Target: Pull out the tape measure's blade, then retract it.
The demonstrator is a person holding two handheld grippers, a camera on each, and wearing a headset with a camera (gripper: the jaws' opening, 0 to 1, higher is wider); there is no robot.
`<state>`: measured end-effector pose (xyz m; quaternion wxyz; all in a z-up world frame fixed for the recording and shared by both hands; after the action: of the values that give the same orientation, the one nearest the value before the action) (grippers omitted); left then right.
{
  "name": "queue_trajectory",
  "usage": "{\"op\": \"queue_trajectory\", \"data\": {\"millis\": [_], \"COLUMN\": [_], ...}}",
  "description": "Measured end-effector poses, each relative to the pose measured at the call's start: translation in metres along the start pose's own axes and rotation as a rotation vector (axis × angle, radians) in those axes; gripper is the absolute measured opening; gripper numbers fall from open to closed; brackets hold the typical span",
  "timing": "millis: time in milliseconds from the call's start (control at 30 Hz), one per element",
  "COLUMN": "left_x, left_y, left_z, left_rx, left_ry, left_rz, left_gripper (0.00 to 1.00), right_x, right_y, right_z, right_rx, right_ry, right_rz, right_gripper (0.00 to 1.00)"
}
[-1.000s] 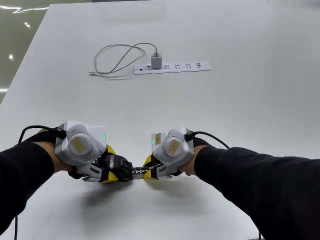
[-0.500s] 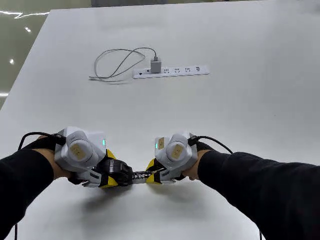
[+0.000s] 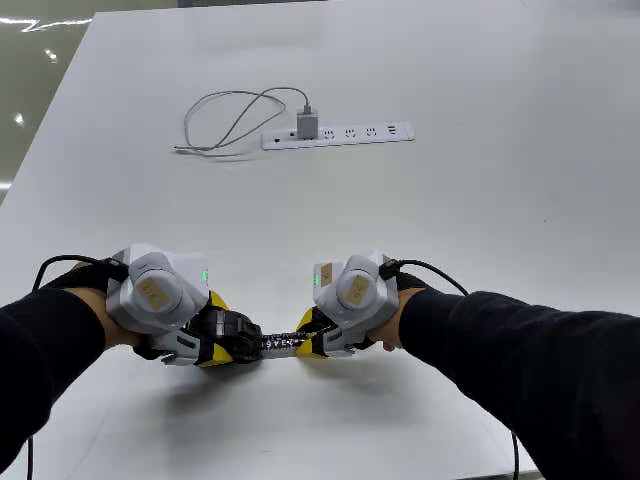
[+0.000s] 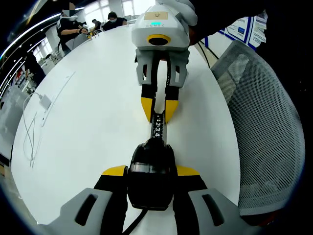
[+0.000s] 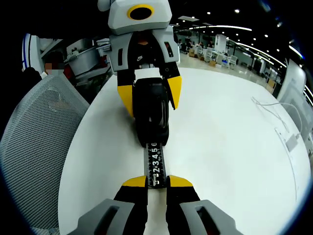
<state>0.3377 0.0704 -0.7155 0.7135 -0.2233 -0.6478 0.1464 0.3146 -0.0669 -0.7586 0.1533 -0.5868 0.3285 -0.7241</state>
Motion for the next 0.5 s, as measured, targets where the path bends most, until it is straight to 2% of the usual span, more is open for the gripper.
{"op": "queue_trajectory", "data": {"millis": [500], "left_x": [0.0002], "left_y": [-0.0002], "left_z": [0.0001], "left_rx": [0.002], "left_ry": [0.001], "left_rz": [0.001], "left_gripper": [0.3], "right_x": [0.0045], "right_y": [0.0055], "right_z": [0.0013], "right_rx": [-0.006], "right_ry": [0.002], "right_rz": [-0.007], "right_gripper": [0.1]}}
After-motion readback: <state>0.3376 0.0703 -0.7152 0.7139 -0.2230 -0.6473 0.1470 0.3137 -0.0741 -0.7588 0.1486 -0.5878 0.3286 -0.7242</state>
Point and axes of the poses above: the centre of the closed fingertips' face, and the gripper's own axes: x roughly backward along the fingers, z roughly to its right, y roughly out of its underside, the point moved 6 cm from there along x, roughly backward along the fingers, and after that the axes turned 9 degrees about y, right-handed, at the moved point
